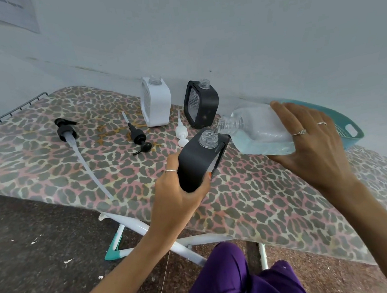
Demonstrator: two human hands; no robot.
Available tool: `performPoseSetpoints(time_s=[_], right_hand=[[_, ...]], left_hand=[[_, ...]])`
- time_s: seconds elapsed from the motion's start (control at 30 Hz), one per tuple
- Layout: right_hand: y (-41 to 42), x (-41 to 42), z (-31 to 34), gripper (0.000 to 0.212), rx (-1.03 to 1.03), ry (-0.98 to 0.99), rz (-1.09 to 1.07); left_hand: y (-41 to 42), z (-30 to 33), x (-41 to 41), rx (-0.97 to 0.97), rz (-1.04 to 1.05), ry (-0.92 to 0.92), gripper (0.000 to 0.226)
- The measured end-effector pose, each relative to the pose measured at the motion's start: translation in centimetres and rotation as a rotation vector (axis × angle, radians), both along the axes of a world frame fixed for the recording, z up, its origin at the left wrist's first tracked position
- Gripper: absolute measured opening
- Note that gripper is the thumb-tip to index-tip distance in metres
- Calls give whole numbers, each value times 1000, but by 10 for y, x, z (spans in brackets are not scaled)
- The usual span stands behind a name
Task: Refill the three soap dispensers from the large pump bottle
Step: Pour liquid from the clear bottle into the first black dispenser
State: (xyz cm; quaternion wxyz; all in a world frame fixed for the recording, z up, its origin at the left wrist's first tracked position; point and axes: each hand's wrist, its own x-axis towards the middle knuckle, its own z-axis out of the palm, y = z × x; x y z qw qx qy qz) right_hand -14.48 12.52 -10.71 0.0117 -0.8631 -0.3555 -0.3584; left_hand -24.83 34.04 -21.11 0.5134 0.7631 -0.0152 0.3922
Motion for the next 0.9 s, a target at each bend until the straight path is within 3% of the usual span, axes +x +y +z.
performPoseSetpoints(time_s=[0.9], right_hand=[[0, 1, 3, 78, -20, -8, -6]], left_hand=[[3, 2, -1, -87, -72, 66, 42]])
